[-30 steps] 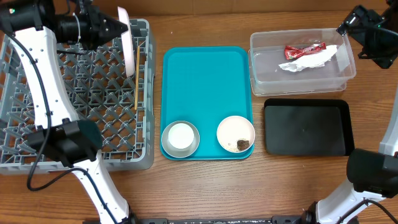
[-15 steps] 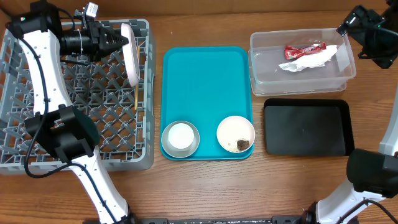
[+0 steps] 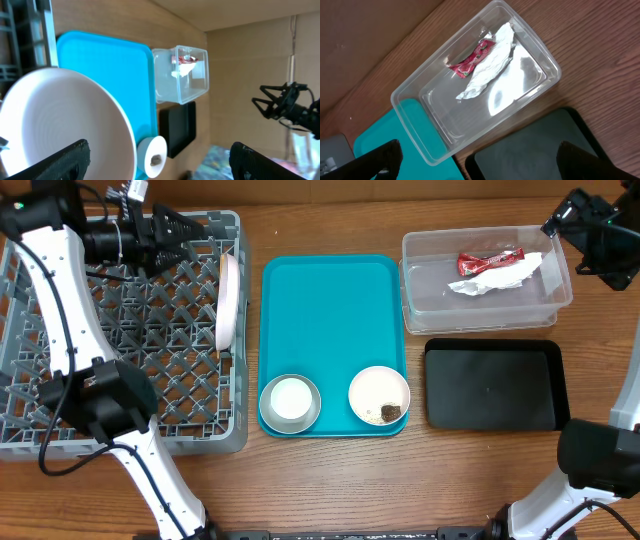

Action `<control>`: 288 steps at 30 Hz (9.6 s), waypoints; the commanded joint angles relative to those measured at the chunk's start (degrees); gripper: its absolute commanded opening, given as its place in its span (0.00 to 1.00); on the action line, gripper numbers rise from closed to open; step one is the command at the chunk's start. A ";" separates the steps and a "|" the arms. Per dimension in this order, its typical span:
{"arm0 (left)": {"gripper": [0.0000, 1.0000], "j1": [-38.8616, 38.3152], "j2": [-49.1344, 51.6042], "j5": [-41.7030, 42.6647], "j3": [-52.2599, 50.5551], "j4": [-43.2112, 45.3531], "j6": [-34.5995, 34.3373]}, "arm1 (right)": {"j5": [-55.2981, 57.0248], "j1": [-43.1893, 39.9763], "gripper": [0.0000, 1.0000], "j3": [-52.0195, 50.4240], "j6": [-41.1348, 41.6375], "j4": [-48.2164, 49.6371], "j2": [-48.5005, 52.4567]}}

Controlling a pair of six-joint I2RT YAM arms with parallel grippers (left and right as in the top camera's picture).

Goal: Sort waste into correct bins and load items into the dishwasher
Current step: 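Lift the plate left and stand it upright in the dish rack, then reach the left gripper to the white cup on the tray and grasp it, then carry the white cup left over the dish rack, then lower the cup upside down into the rack and open the left gripper, then raise the left gripper up out of the rack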

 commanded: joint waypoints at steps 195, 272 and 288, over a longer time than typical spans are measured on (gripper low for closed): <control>0.19 21.75 11.78 -11.58 -27.32 13.46 -7.50 | -0.04 -0.09 1.00 0.87 0.28 0.28 -0.31; 0.04 -0.22 8.11 -55.04 -2.49 11.76 -19.37 | -0.04 -0.09 1.00 0.87 0.28 0.28 -0.31; 0.04 0.46 8.17 -62.14 -3.10 6.43 -20.57 | -0.04 -0.09 1.00 0.87 0.28 0.28 -0.31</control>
